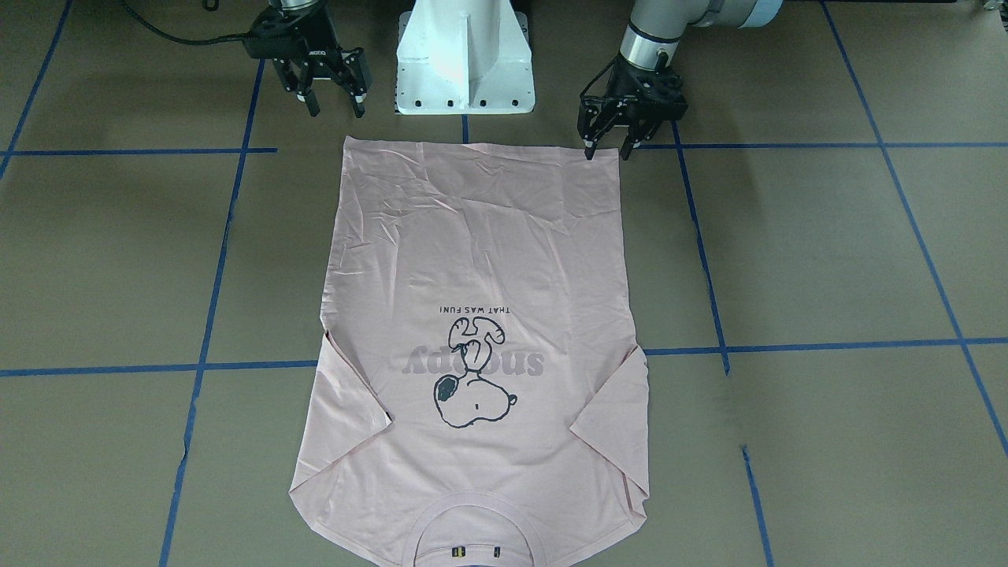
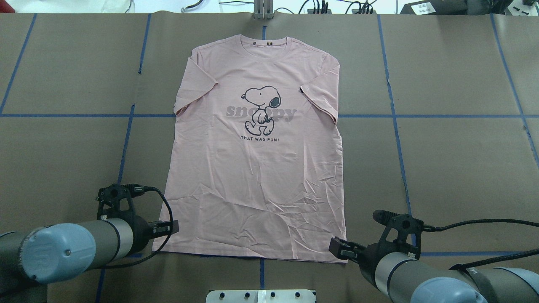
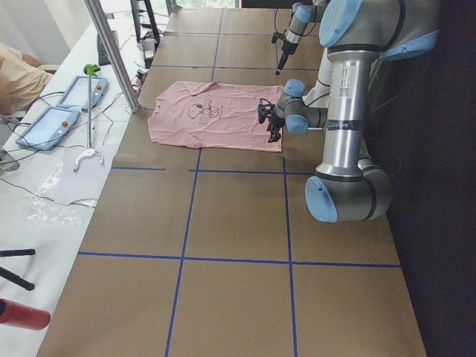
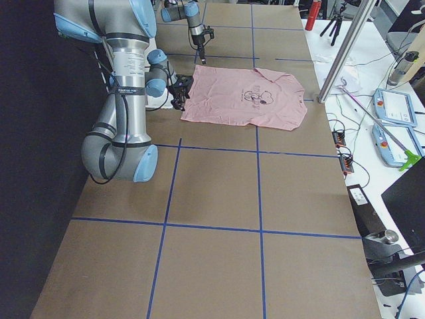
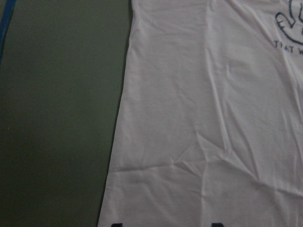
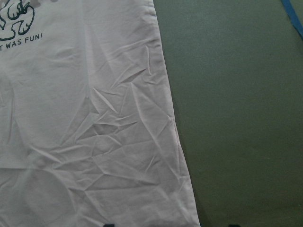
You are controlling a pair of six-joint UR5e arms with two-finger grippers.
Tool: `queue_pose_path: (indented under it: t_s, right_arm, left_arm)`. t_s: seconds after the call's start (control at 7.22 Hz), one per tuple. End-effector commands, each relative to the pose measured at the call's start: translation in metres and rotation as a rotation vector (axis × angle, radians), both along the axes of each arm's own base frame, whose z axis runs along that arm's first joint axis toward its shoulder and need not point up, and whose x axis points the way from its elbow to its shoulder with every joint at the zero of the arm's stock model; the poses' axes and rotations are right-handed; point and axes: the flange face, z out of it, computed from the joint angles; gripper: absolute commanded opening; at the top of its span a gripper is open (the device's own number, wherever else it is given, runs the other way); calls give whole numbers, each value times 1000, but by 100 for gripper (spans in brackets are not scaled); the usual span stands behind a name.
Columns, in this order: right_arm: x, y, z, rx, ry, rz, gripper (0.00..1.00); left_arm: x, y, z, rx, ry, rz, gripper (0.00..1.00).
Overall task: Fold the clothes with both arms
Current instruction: 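Move both grippers to the hem corners nearest the robot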
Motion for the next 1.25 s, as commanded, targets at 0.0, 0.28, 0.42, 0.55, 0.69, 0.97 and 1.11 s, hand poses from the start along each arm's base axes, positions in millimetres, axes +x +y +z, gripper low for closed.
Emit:
queue_pose_path:
  t_s: [0.0,0.28,0.42,0.55,0.69,0.97,1.11]
  right_arm:
    - [-1,1,-1,3,-1,4,86]
    - [-1,2,-2,4,-4,3,86]
    - [-1,1,-1,4,-3,5,87]
    - [-1,2,-1,4,-3,3,87]
    - [-1,1,-2,4,-4,5,87]
    - [-1,1,-3,4,-7,5,87]
    - [-2,1,-4,4,-9,5,87]
  left_arm:
    - [5,12,20,-7,-27,-4,70]
    - [13,13,31,-11,-49,1,63]
    - [14,14,31,-11,-48,3,63]
    - [15,14,33,-12,-53,5,63]
    - [18,19,36,-12,-57,14,60]
    - [19,21,34,-10,-55,21,48]
    - [20,22,34,-9,-55,25,48]
